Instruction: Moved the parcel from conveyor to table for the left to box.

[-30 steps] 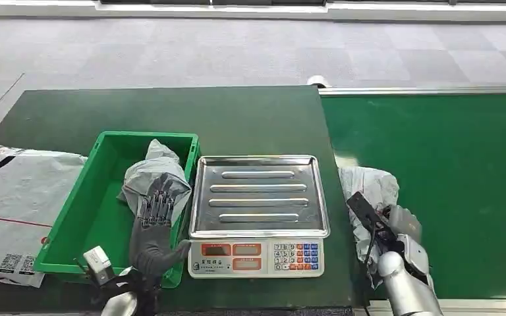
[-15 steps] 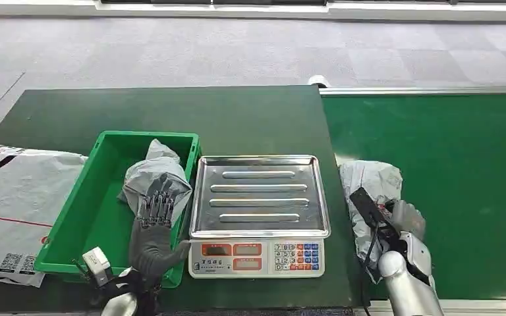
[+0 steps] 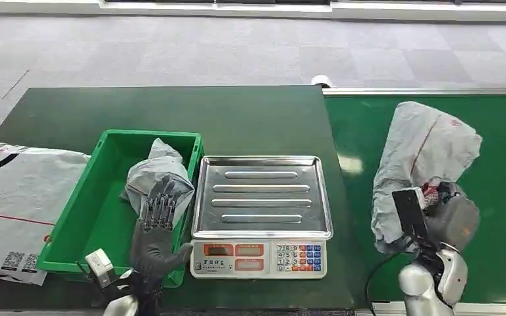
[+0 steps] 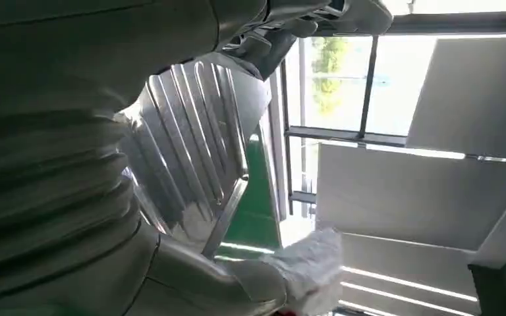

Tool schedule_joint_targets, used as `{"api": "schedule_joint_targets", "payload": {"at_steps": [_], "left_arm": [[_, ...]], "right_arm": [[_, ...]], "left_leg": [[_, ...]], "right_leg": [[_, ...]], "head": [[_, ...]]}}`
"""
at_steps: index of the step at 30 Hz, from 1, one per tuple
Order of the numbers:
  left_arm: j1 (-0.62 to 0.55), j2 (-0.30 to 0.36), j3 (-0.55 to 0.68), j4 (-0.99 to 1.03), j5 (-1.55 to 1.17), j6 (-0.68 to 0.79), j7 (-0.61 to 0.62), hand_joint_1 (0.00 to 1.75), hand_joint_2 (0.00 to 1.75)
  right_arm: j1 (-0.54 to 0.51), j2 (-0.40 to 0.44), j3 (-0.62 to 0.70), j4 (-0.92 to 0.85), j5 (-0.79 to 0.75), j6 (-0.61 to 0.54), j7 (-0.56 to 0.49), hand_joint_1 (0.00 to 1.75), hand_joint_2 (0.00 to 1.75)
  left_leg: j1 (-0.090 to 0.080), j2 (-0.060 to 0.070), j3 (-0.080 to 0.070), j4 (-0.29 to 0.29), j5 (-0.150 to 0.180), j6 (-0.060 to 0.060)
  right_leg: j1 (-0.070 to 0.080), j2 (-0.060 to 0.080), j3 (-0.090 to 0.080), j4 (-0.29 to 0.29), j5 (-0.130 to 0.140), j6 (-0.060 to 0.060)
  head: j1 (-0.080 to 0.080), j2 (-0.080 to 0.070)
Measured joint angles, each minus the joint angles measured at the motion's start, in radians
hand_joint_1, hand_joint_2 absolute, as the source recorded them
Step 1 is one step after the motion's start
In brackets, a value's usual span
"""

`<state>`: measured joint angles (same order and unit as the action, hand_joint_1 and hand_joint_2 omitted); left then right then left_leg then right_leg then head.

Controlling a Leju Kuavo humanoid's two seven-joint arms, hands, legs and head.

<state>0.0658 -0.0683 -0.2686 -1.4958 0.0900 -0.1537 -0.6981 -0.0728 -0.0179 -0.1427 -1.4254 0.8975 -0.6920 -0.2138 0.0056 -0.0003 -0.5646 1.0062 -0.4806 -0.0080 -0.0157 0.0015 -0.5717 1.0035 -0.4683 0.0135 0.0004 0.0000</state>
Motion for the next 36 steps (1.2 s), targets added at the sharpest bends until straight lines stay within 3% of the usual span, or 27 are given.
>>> {"api": "schedule_joint_targets", "payload": {"at_steps": [3, 4, 5, 7, 8, 9, 12, 14, 26, 32, 34, 36], "left_arm": [[0.000, -0.002, 0.000, 0.003, -0.007, -0.001, -0.001, 0.00, 1.75], [0.000, -0.004, 0.000, 0.003, -0.008, -0.001, -0.003, 0.00, 1.75], [-0.001, -0.008, 0.001, 0.001, -0.012, 0.001, -0.004, 0.00, 1.75], [-0.022, -0.015, 0.010, -0.004, -0.019, 0.003, -0.005, 0.00, 1.75], [-0.038, -0.019, 0.012, -0.004, -0.021, 0.002, -0.005, 0.00, 1.75], [-0.048, -0.023, 0.015, -0.004, -0.023, 0.000, -0.005, 0.00, 1.75], [-0.051, -0.029, 0.020, -0.004, -0.026, -0.002, -0.005, 0.00, 1.75], [-0.051, -0.029, 0.026, -0.004, -0.026, -0.002, -0.005, 0.00, 1.75], [-0.051, -0.031, 0.033, -0.004, -0.026, -0.002, -0.005, 0.00, 1.75], [-0.052, -0.042, 0.041, -0.006, -0.032, 0.002, -0.005, 0.00, 1.75], [-0.057, -0.047, 0.047, -0.006, -0.037, 0.002, -0.005, 0.00, 1.75], [-0.072, -0.050, 0.054, -0.005, -0.037, -0.007, -0.005, 0.00, 1.75]], "right_arm": [[0.027, 0.046, -0.075, -0.133, -0.039, -0.008, -0.164, 1.75, 1.75], [0.025, 0.067, -0.100, -0.168, -0.039, -0.001, -0.196, 1.75, 1.75], [-0.012, 0.096, -0.105, -0.176, -0.008, 0.048, -0.176, 1.75, 1.75], [-0.191, 0.145, -0.048, -0.133, 0.073, 0.181, -0.053, 1.75, 1.75], [-0.260, 0.155, 0.005, -0.103, 0.087, 0.188, -0.005, 1.75, 1.75], [-0.312, 0.159, 0.054, -0.079, 0.086, 0.172, 0.024, 1.75, 1.75], [-0.399, 0.165, 0.156, -0.042, 0.056, 0.142, 0.058, 1.75, 1.75], [-0.414, 0.165, 0.187, -0.036, 0.045, 0.137, 0.058, 1.75, 1.75], [-0.421, 0.165, 0.242, -0.026, 0.037, 0.137, 0.056, 1.75, 1.75], [-0.435, 0.182, 0.282, -0.015, 0.170, 0.092, 0.087, 1.75, 1.75], [-0.449, 0.193, 0.311, -0.012, 0.126, 0.155, 0.091, 1.75, 1.75], [-0.487, 0.201, 0.341, 0.007, -0.017, 0.325, 0.067, 1.75, 1.75]], "left_leg": [[0.000, 0.002, 0.000, 0.000, 0.000, 0.000], [0.000, 0.002, -0.012, -0.002, 0.000, 0.001], [0.000, 0.002, -0.014, -0.002, -0.001, 0.001], [-0.001, 0.021, -0.014, -0.001, 0.003, -0.001], [-0.002, 0.023, -0.014, 0.000, 0.004, 0.000], [-0.002, 0.022, -0.005, 0.000, 0.008, 0.000], [-0.001, 0.001, -0.011, 0.001, 0.017, -0.002], [0.000, -0.005, -0.013, 0.001, 0.018, -0.002], [0.000, -0.004, -0.016, 0.001, 0.017, -0.001], [0.000, -0.004, -0.016, 0.001, 0.017, -0.002], [0.000, -0.004, -0.016, 0.001, 0.017, -0.002], [0.000, -0.004, -0.016, 0.001, 0.017, -0.002]], "right_leg": [[0.000, 0.001, -0.001, 0.000, 0.000, 0.000], [0.000, 0.000, 0.003, 0.001, 0.000, 0.000], [0.000, 0.000, 0.002, 0.002, -0.001, -0.001], [-0.001, 0.019, -0.012, 0.003, 0.008, -0.003], [-0.001, 0.020, -0.014, 0.003, 0.009, -0.002], [-0.001, 0.020, -0.014, 0.003, 0.009, -0.002], [0.002, 0.000, -0.013, 0.003, 0.012, -0.001], [0.002, -0.005, -0.013, 0.004, 0.012, -0.001], [0.000, -0.004, -0.014, 0.003, 0.012, -0.001], [0.001, -0.004, -0.015, 0.003, 0.012, -0.001], [0.001, -0.004, -0.015, 0.003, 0.012, -0.001], [0.001, -0.004, -0.016, 0.004, 0.012, -0.001]], "head": [[0.000, 0.000], [0.000, 0.000], [0.001, 0.000], [0.001, 0.000], [0.001, 0.000], [0.002, 0.000], [0.002, 0.000], [0.002, 0.000], [0.002, 0.000], [0.002, 0.000], [0.002, 0.000], [0.002, 0.000]]}}
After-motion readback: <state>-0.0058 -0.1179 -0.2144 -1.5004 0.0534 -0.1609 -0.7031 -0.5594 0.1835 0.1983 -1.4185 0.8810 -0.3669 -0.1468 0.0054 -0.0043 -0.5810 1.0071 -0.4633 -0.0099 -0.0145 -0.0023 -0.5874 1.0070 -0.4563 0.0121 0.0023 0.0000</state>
